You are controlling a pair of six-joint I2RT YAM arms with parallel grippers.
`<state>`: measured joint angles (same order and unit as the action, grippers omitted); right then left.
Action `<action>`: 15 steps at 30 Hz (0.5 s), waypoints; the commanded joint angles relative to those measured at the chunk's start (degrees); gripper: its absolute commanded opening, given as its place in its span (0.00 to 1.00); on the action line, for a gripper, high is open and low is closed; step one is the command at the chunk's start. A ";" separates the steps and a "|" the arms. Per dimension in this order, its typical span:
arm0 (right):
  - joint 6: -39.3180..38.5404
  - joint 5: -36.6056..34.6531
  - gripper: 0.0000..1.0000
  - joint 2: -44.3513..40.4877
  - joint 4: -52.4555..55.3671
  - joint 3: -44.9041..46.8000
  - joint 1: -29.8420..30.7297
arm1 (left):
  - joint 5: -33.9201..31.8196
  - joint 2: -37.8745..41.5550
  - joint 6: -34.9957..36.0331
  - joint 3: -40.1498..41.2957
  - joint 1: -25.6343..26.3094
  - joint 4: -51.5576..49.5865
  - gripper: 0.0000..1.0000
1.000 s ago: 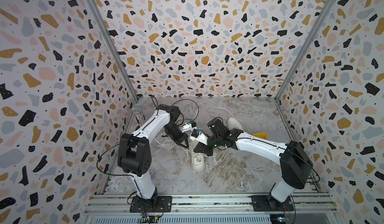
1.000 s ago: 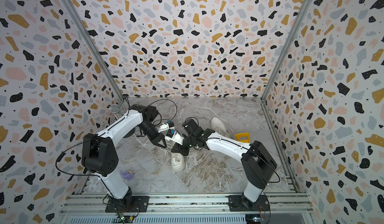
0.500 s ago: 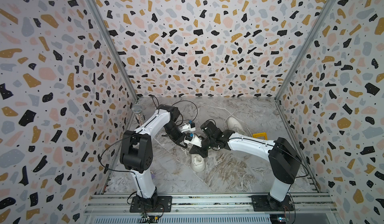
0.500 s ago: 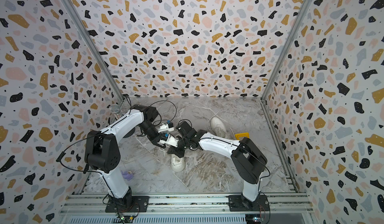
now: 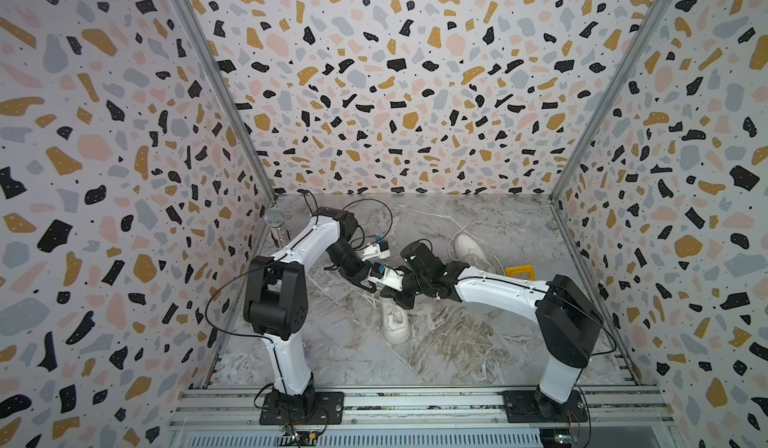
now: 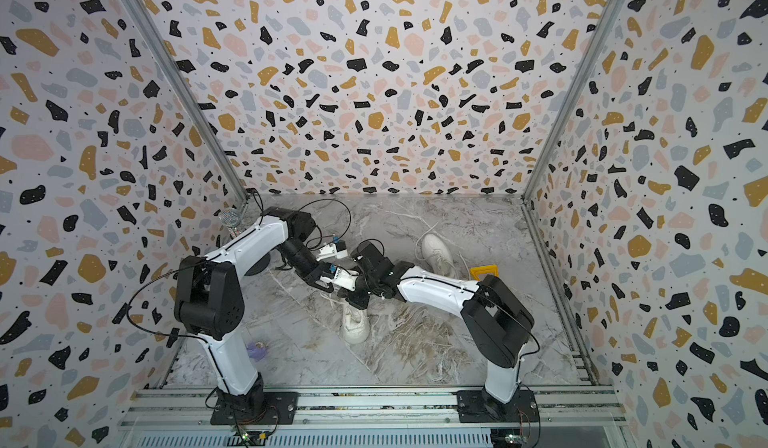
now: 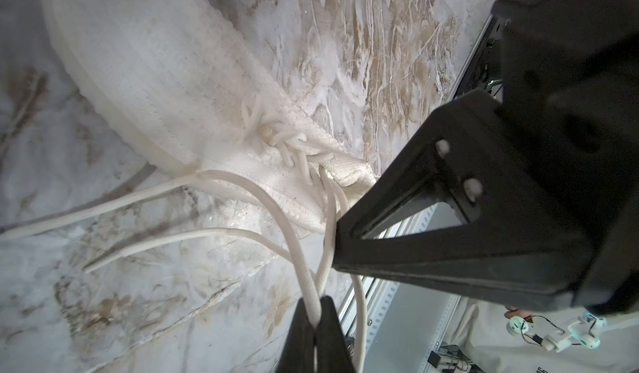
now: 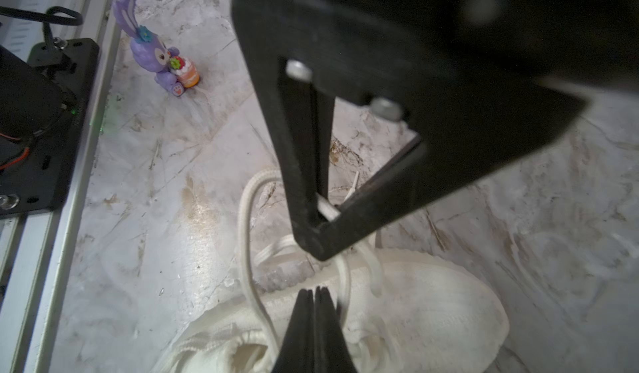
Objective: Tie the shoes
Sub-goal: Cross the shoelace with the shoelace.
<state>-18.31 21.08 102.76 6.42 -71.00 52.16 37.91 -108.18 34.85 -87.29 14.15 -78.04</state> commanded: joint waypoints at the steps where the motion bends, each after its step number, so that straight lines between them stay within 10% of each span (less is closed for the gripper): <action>1: 0.88 -4.74 0.00 0.66 -0.56 1.45 -0.20 | 4.70 -0.61 0.09 -2.02 -0.60 -4.10 0.00; 15: 2.02 -7.26 0.06 -0.35 -5.39 5.67 0.20 | 8.09 -2.54 -0.50 -2.71 -2.28 -5.18 0.00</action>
<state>-17.39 14.66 103.13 3.40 -65.63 52.14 43.57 -109.97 34.59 -88.14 12.38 -80.60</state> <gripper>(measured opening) 0.059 0.047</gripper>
